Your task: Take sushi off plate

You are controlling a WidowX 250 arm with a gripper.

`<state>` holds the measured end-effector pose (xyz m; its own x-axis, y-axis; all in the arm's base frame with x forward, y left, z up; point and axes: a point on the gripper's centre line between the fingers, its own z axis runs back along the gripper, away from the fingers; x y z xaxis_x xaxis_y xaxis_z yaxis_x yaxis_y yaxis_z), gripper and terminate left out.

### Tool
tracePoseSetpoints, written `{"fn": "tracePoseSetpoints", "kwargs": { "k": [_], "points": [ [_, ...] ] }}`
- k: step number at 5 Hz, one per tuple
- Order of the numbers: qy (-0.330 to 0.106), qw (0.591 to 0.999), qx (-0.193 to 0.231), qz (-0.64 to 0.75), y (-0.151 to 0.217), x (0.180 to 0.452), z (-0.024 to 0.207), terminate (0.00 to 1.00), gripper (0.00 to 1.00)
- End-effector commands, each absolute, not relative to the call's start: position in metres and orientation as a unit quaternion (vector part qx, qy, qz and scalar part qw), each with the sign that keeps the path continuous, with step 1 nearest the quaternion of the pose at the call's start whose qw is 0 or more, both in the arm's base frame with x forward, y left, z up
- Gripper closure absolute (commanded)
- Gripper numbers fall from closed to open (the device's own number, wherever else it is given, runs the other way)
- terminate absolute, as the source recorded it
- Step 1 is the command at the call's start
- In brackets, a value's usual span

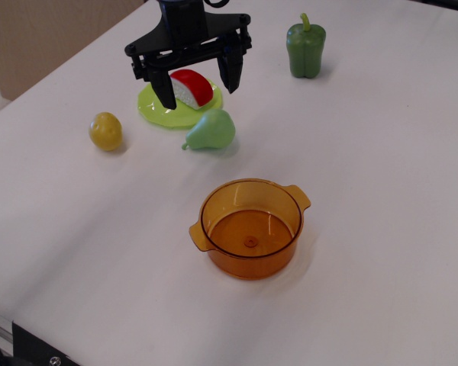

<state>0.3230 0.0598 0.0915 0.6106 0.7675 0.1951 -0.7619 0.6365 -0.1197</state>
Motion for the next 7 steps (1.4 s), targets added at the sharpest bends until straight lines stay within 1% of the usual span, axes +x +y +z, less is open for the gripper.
{"fn": "tracePoseSetpoints", "kwargs": {
  "k": [1,2,3,4,5,6,7],
  "points": [
    [-0.129,0.842,-0.028,0.523,0.096,0.353,0.101,0.00,0.00],
    [-0.146,0.814,-0.034,0.561,0.113,0.363,0.092,0.00,0.00],
    [-0.145,0.798,-0.043,0.583,0.125,0.372,0.080,0.00,0.00],
    [-0.143,0.796,-0.035,0.587,0.129,0.380,0.072,0.00,0.00],
    [-0.144,0.795,-0.041,0.588,0.129,0.390,0.069,0.00,0.00],
    [-0.134,0.796,-0.028,0.590,0.132,0.394,0.060,0.00,0.00],
    [-0.115,0.788,0.004,0.605,0.133,0.392,0.050,0.00,0.00]
  ]
}}
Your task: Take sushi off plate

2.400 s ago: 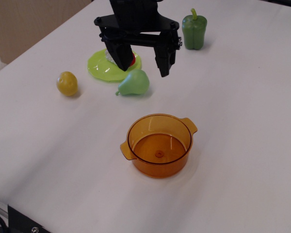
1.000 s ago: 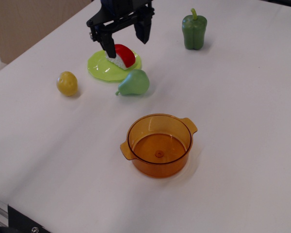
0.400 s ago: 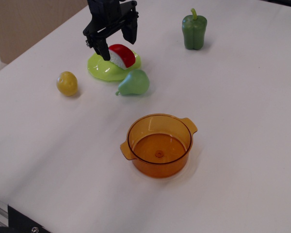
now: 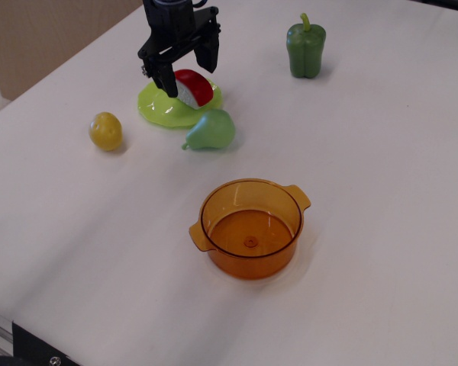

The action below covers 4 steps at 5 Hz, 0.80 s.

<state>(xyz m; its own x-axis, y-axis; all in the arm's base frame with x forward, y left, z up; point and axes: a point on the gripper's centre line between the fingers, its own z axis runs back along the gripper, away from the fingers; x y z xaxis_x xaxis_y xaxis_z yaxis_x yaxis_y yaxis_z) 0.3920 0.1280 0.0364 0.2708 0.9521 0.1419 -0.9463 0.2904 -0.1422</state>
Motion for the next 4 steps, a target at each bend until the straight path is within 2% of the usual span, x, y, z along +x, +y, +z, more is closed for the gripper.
{"fn": "tracePoseSetpoints", "kwargs": {
  "k": [1,2,3,4],
  "points": [
    [-0.108,0.787,0.010,0.607,0.131,0.389,0.045,0.00,1.00],
    [-0.117,0.783,0.016,0.611,0.129,0.386,0.045,0.00,1.00],
    [-0.146,0.792,0.020,0.593,0.130,0.382,0.059,0.00,1.00],
    [-0.187,0.797,0.019,0.574,0.125,0.376,0.084,0.00,1.00]
  ]
}}
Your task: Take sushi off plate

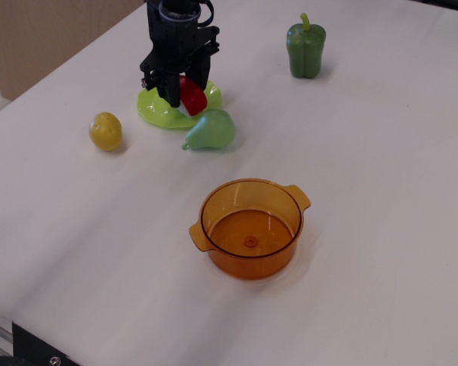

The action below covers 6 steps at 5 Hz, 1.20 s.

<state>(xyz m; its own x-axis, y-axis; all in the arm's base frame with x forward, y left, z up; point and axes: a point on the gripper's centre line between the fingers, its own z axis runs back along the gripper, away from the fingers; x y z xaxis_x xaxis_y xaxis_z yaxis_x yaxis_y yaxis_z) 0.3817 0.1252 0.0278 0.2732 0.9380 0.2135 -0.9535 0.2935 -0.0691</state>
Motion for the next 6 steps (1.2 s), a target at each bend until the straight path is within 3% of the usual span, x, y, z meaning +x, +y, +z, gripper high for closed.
{"fn": "tracePoseSetpoints", "kwargs": {
  "k": [1,3,4,6],
  "points": [
    [-0.238,0.814,-0.009,0.531,0.110,0.360,0.109,0.00,1.00],
    [-0.181,0.849,-0.063,0.493,0.076,0.308,0.103,0.00,1.00],
    [-0.162,0.864,-0.069,0.472,0.056,0.275,0.099,0.00,1.00],
    [-0.128,0.869,-0.055,0.474,0.049,0.215,0.072,0.00,1.00]
  ]
}}
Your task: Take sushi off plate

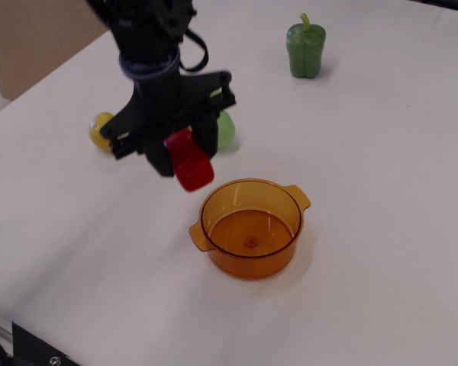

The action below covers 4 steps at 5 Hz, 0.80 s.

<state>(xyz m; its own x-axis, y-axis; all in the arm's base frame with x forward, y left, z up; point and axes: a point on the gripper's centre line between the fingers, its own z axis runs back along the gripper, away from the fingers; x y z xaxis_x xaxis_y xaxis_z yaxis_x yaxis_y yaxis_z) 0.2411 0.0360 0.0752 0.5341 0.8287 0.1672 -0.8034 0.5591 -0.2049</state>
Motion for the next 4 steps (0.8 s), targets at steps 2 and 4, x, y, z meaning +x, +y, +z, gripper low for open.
{"fn": "tracePoseSetpoints", "kwargs": {
  "k": [2,4],
  "points": [
    [-0.134,0.855,-0.041,0.499,0.067,0.204,0.067,0.00,1.00],
    [-0.123,0.848,-0.035,0.515,0.089,0.229,0.045,0.00,1.00]
  ]
}}
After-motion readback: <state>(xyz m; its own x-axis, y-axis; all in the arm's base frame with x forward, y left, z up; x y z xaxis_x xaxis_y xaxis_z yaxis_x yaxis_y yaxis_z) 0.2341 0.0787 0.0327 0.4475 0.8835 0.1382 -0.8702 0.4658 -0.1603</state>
